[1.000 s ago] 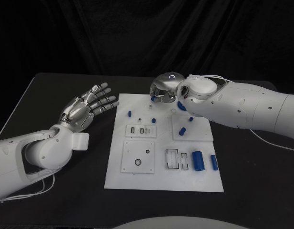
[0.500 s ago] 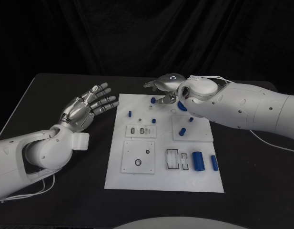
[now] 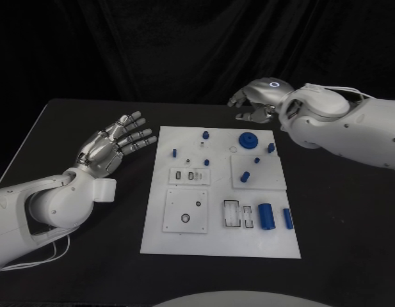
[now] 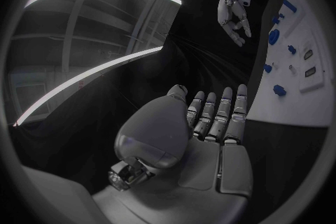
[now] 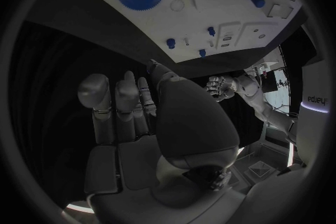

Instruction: Assemble the parts on the task board

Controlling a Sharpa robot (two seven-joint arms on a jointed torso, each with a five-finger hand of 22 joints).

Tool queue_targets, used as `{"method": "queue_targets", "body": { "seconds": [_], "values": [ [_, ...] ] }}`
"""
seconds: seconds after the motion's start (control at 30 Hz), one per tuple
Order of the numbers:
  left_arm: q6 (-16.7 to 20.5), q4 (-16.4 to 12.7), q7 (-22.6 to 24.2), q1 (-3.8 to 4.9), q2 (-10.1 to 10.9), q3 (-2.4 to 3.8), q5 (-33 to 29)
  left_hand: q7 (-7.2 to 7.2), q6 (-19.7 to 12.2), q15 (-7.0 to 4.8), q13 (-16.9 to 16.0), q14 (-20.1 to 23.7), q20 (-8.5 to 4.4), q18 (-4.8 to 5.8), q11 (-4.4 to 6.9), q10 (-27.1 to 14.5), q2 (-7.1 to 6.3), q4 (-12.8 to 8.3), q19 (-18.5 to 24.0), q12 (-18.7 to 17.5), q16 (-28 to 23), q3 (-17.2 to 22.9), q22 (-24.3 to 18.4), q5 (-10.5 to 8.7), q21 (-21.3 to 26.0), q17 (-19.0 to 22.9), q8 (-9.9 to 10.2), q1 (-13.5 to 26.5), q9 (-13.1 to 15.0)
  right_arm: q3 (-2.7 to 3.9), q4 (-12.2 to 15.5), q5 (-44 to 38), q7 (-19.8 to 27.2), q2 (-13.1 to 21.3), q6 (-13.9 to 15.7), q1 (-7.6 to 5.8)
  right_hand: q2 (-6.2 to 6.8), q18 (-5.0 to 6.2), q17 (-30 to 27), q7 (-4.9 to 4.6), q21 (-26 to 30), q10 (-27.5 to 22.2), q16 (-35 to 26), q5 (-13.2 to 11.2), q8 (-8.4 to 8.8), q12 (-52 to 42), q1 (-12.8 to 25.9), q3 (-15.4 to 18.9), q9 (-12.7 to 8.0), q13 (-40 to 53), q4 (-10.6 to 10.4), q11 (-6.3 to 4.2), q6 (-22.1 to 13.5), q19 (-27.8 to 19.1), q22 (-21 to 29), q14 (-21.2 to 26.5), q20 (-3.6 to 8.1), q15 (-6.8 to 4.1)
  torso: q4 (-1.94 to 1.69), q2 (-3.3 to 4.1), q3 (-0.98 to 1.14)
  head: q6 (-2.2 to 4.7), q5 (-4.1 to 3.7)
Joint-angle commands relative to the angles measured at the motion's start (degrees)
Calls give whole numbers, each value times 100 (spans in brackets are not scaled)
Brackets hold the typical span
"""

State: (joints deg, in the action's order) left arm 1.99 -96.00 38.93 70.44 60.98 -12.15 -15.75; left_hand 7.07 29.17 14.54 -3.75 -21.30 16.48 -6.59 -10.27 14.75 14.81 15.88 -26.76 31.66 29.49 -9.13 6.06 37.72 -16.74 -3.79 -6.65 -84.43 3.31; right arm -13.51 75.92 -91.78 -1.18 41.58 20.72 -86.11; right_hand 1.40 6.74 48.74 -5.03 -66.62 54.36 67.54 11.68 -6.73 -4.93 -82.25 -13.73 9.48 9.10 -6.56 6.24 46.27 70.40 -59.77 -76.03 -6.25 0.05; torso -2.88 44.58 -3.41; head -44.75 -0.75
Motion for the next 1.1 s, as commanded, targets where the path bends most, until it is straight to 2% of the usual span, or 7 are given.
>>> {"method": "queue_targets", "body": {
  "seconds": [0.03,0.27,0.37,0.47,0.87,0.93,1.1],
  "values": [
    [-77,-29,79,7,-4,5,-36,17,10,18,0,5,6,74,-4,-16,15,-4,42,-8,25,32,-6,25,-18,3,-3,-59,3,-20,399,335,-219,478,-87,-53,7,98,-350,-13,232,108,-277,35,-41,-23,-69,-80,19,31,-27,-18,217,-156,208,158,-2,-15,24,-9,-8,21,12],
    [-107,15,54,1,-24,5,-37,23,17,22,-1,6,6,77,-2,-17,14,-11,46,-7,33,58,-7,37,-17,2,-7,-73,4,-60,730,402,-358,1140,-313,-47,132,257,-1445,-62,1010,1051,-1205,-13,62,-646,-85,-236,5,315,-161,-209,405,-621,919,597,-23,3,54,-26,-22,-19,8],
    [-128,27,51,-1,-45,5,-38,27,17,25,-2,5,7,78,1,-16,15,-13,49,-2,37,71,-8,43,-17,1,-7,-80,5,-66,720,411,-360,1254,-300,23,135,278,-1860,-57,1742,848,-1879,-113,180,-1822,2,-135,-30,1241,-304,-484,522,-808,1483,614,140,-202,57,-22,-23,-9,5],
    [-154,30,40,-3,-59,5,-37,28,13,28,-2,2,8,80,3,-18,15,-17,50,-1,44,87,-8,49,-18,0,-6,-88,4,-69,678,416,-343,1292,-260,122,214,309,-1805,-19,1932,285,-2038,-209,291,-3443,10,-62,-75,2518,-428,-503,466,-593,1500,485,187,-209,35,-10,-20,8,-15],
    [-207,44,-4,-7,-61,5,-37,30,18,33,-3,-3,9,84,2,-19,16,-21,52,2,53,110,-8,55,-18,-1,-7,-98,5,-70,415,420,-336,1019,-135,373,212,11,1639,-11,601,1093,442,-479,290,-6644,320,265,-80,5449,-789,-563,380,175,-161,-375,226,-244,41,-6,1,28,-27],
    [-214,50,-11,-7,-65,5,-37,32,18,37,-4,-6,9,86,1,-16,19,-23,53,9,60,130,-8,59,-20,-2,-8,-106,5,-70,378,420,-374,971,-123,385,169,-71,2931,-16,66,1776,1400,-531,288,-7492,502,465,-72,6419,-848,-574,325,284,-785,-750,219,-193,35,-6,0,29,-38],
    [-233,72,-27,-8,-80,5,-37,33,19,39,-4,-8,9,88,-1,-15,20,-24,54,13,65,143,-8,61,-20,-2,-8,-111,5,-69,286,411,-429,866,-72,405,78,-253,4030,-56,-843,3288,2182,-529,282,-8419,836,714,-42,7881,-916,-503,325,678,-1740,-1328,151,-163,32,-1,-7,44,-49]
  ]
}}
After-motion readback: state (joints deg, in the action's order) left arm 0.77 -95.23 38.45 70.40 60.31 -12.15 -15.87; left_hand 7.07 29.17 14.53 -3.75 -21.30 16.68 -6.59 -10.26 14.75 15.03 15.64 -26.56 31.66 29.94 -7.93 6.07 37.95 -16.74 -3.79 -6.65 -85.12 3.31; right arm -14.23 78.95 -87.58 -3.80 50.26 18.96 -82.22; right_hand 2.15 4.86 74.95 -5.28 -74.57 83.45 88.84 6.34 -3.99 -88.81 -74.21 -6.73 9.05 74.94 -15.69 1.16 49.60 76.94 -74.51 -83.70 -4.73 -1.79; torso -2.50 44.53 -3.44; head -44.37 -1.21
